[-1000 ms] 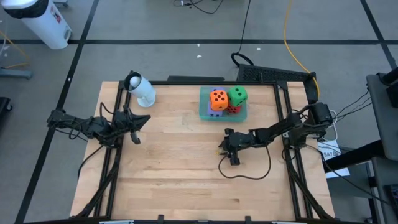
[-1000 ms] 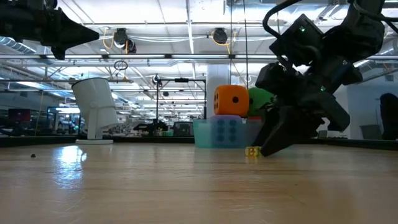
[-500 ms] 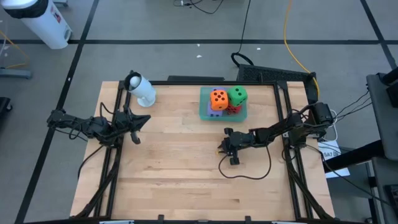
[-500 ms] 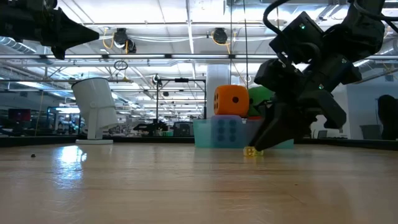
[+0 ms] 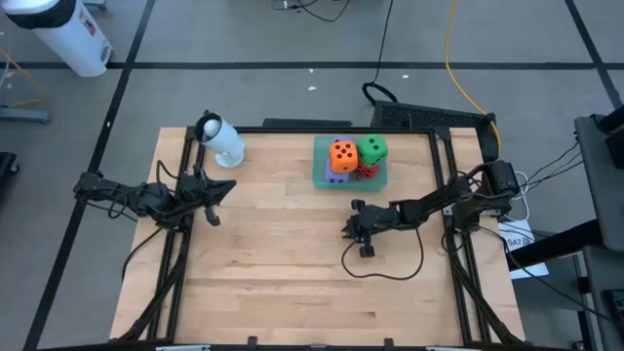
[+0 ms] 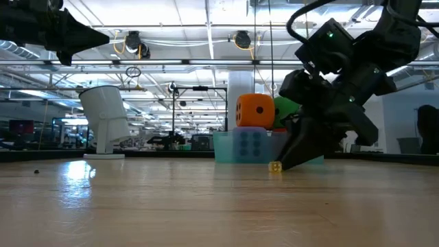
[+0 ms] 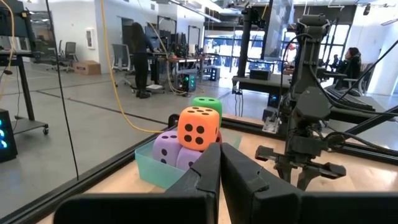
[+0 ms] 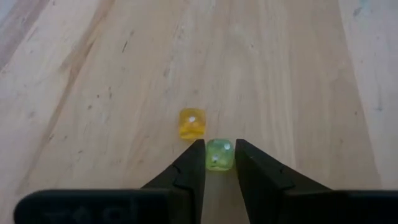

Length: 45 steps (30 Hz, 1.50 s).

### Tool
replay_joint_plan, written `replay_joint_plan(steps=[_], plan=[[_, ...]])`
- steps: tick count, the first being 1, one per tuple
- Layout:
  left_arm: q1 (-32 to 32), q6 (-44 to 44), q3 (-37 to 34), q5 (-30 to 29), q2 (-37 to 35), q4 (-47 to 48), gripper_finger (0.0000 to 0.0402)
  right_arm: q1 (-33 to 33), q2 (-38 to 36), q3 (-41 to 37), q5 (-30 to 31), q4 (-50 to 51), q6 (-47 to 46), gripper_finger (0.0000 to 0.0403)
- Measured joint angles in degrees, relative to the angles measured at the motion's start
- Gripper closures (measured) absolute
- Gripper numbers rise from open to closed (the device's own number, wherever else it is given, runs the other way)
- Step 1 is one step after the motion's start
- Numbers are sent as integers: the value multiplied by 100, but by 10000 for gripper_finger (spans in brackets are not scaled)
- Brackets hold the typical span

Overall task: Pick & Place Dice
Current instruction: Put the small green die into the bin

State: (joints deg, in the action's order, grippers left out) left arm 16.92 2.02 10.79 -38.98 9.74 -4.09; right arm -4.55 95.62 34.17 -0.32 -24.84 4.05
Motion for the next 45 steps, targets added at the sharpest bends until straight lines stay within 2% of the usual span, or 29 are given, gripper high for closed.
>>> replay_joint_plan(steps=[10,18,24,29,39,45], plan=[[-1,-2,0,2,0,-1,382,220,213,9,-320,-126,-4,346],[-1,-3,0,2,0,-1,382,229,231,9,-548,-263,547,356],[-2,-4,0,2,0,-1,382,262,-39,-7,-552,-190,484,356],[-1,-11,0,2,0,1,382,259,-962,-7,-517,-53,454,356],[0,3,0,2,0,6,382,230,-3444,-157,-357,264,112,357],[-2,-24,0,2,0,6,382,-337,-4500,-901,949,63,14,357]])
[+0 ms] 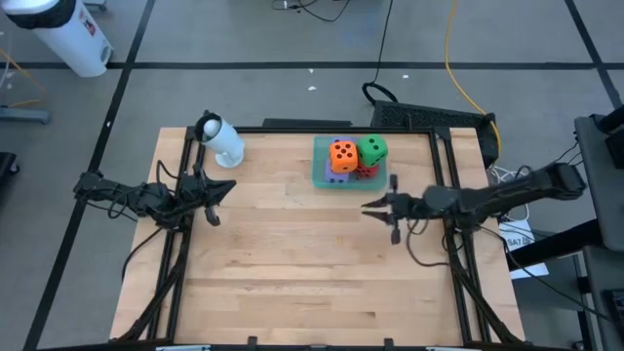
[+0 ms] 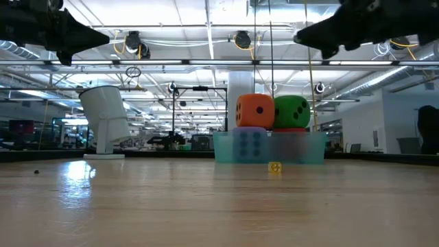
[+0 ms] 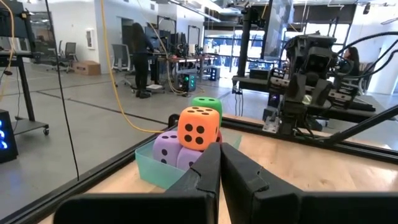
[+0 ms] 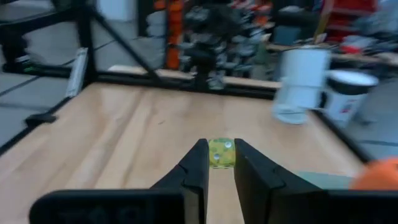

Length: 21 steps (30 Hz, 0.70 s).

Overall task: Pick & Place Dice
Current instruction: Put the small green die into the bin

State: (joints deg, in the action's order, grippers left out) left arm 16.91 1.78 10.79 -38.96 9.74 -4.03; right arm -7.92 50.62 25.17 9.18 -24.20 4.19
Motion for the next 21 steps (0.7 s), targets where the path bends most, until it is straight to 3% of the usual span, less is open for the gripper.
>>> replay_joint_plan(steps=[4,13,18,21], plan=[[1,7,0,0,0,-2,382,-133,-852,-356,454,50,5,357],[2,29,0,0,0,-2,382,-99,-2556,-960,191,827,266,357],[1,2,0,0,0,-2,382,123,-3134,-1175,92,1013,164,357],[0,8,0,0,0,-3,382,324,-3334,-1200,-324,1334,106,357]])
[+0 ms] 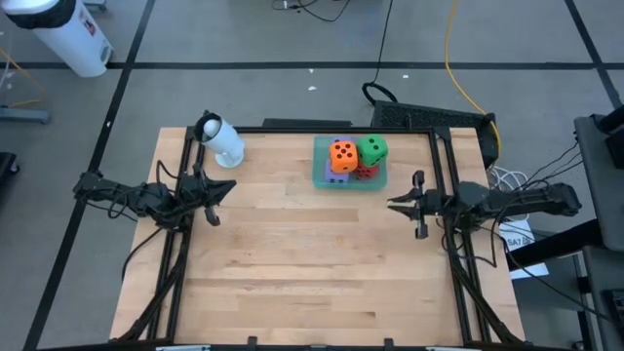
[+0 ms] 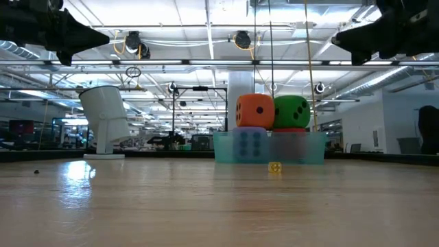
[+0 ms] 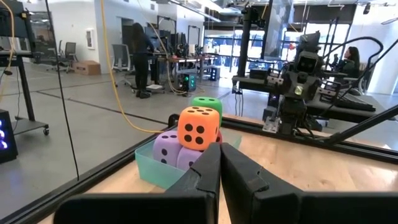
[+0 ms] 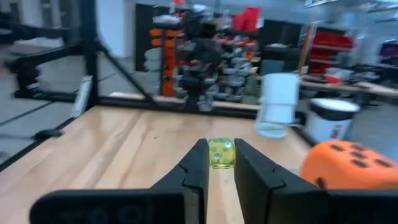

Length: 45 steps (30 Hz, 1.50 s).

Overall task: Pick & Place Dice
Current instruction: Put the small green die into the bin

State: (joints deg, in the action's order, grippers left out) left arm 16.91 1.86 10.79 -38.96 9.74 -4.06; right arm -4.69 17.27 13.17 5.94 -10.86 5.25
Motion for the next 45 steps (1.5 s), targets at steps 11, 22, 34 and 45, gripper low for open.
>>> replay_joint_plan(steps=[11,22,34,45], plan=[[1,103,0,0,0,-2,382,755,-86,-460,-437,45,-522,358],[0,8,0,0,0,-2,382,1485,-8,-595,-481,911,-582,358],[2,-26,0,-2,0,-6,382,1954,369,-595,-1194,897,-741,358],[2,37,0,-2,0,-6,382,2239,643,-595,-1194,829,-768,358]])
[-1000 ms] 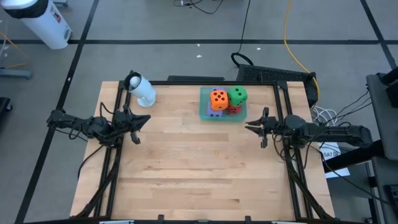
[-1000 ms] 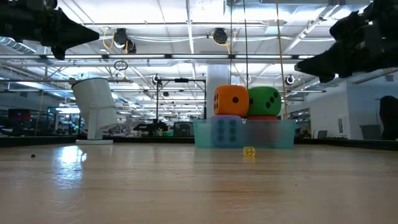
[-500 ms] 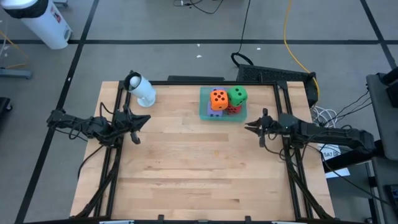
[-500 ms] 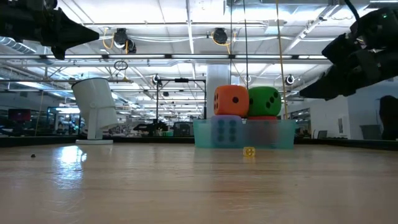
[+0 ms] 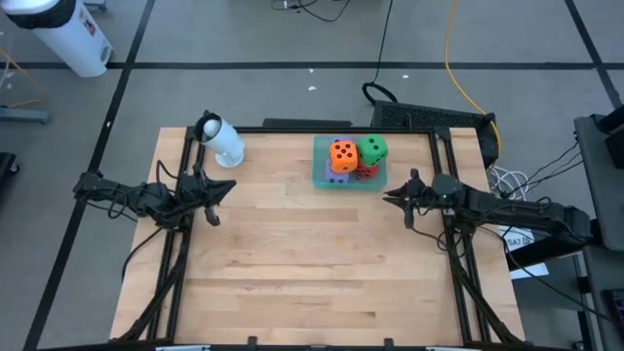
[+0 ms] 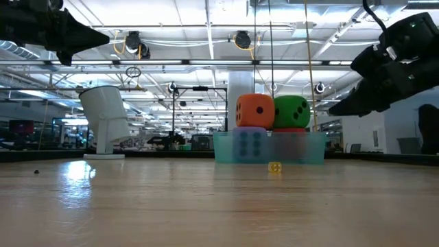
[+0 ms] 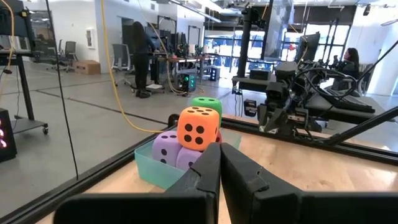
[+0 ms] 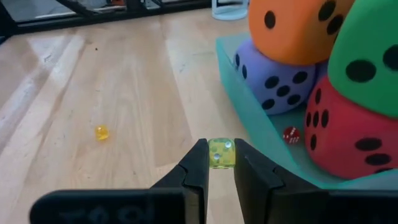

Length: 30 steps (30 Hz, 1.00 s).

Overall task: Pick & Place Dice
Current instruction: Put the small green die into the bin

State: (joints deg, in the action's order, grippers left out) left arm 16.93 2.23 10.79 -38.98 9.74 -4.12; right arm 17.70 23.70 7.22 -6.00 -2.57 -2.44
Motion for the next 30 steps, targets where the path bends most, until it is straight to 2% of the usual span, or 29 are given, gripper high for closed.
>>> replay_joint_plan(steps=[9,14,19,24,30], plan=[[0,-169,0,-11,0,-76,382,-17,405,17,14,-1319,-371,358],[0,-43,0,-11,-1,-83,382,-274,1045,290,189,-1466,-596,358],[0,-42,0,-11,0,-87,382,-804,1843,664,309,-1955,-566,358],[0,-180,0,-11,0,-85,382,-1193,2654,1269,1006,-1872,-330,358],[0,-133,0,-13,0,-85,382,-1196,3619,2449,1683,-741,-136,358]])
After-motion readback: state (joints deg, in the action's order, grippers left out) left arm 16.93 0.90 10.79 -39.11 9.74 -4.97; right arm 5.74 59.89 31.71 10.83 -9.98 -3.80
